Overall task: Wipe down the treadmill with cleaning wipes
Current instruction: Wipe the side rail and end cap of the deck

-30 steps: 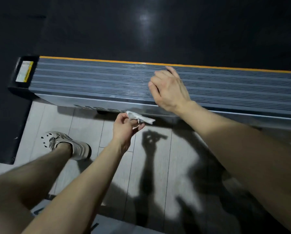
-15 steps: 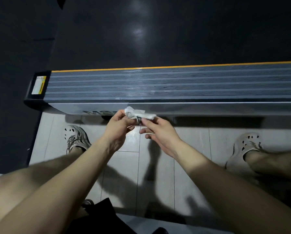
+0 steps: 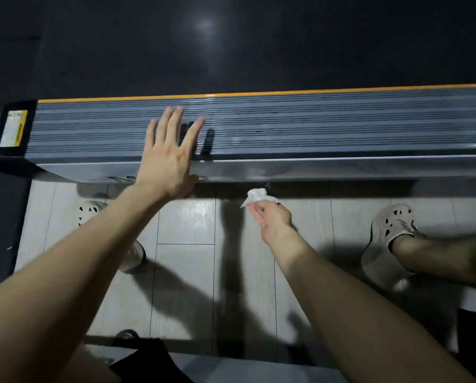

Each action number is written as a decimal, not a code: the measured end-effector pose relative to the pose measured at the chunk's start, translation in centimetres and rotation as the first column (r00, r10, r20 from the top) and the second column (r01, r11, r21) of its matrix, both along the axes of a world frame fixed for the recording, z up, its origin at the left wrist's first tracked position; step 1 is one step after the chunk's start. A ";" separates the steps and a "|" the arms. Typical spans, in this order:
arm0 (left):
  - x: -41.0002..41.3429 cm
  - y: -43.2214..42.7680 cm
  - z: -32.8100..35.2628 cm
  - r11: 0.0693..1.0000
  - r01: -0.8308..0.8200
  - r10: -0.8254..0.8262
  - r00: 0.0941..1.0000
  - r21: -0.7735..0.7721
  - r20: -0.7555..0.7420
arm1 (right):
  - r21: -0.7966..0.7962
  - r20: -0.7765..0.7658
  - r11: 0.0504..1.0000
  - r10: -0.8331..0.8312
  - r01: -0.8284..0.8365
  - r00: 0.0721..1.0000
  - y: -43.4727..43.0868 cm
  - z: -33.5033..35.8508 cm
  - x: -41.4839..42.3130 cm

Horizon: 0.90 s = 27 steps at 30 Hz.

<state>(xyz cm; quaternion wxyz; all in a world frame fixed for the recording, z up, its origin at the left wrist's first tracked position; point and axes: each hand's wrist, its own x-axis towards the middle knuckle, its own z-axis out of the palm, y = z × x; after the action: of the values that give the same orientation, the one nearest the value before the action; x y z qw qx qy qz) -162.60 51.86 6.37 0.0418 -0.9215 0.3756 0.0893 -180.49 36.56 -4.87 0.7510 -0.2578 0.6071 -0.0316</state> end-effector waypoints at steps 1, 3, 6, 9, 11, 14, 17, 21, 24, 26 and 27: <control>0.6 -0.5 -0.7 0.996 0.017 -0.013 0.999 0.086 -0.046 | -0.003 0.016 0.999 -0.044 0.044 0.999 -0.7 -0.6 0.4; 0.8 -1.1 -2.7 0.986 0.001 0.022 0.991 0.168 -0.130 | 0.002 0.059 0.980 -0.199 0.199 0.978 -2.6 -1.7 0.9; 0.4 -1.1 -4.1 0.989 -0.045 0.063 0.991 0.141 -0.122 | -0.014 0.103 0.963 -0.267 0.270 0.958 -2.5 -3.1 3.3; 0.6 -1.1 -4.0 0.990 -0.053 0.072 0.987 0.132 -0.141 | -0.006 0.126 0.981 -0.191 0.193 0.973 3.4 -3.6 7.6; 0.4 -1.3 -3.7 0.987 -0.056 0.077 0.988 0.151 -0.136 | 0.080 0.166 0.987 -0.150 0.139 0.975 7.7 -2.5 10.0; 0.2 -1.5 -3.4 0.984 -0.068 0.094 0.985 0.167 -0.148 | 0.037 0.143 0.985 -0.171 0.167 0.975 6.7 -2.7 8.3; 0.3 -1.6 -3.3 0.984 -0.081 0.106 0.983 0.161 -0.152 | -0.083 0.037 0.966 -0.242 0.244 0.970 -1.4 -2.8 3.1; 0.1 -1.4 -3.6 0.987 -0.065 0.085 0.988 0.149 -0.131 | -0.135 -0.009 0.976 -0.175 0.172 0.985 -4.1 -2.5 0.9; 0.1 -1.5 -3.5 0.984 -0.062 0.084 0.988 0.165 -0.132 | -0.162 0.088 0.972 -0.158 0.171 0.984 4.5 -3.5 7.3; 0.0 -1.7 -3.3 0.982 -0.055 0.080 0.987 0.182 -0.136 | -0.201 0.105 0.972 -0.105 0.124 0.989 7.9 -2.8 10.0; 0.1 -1.7 -3.2 0.980 -0.053 0.082 0.986 0.191 -0.146 | -0.233 0.073 0.967 -0.089 0.104 0.993 7.9 -2.6 10.2</control>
<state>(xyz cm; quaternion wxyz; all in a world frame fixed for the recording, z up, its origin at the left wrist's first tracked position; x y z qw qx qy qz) -162.55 50.17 3.17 0.0959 -0.9162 0.3361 0.1960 -170.27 44.48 -7.44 0.7309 -0.3146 0.5873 -0.1481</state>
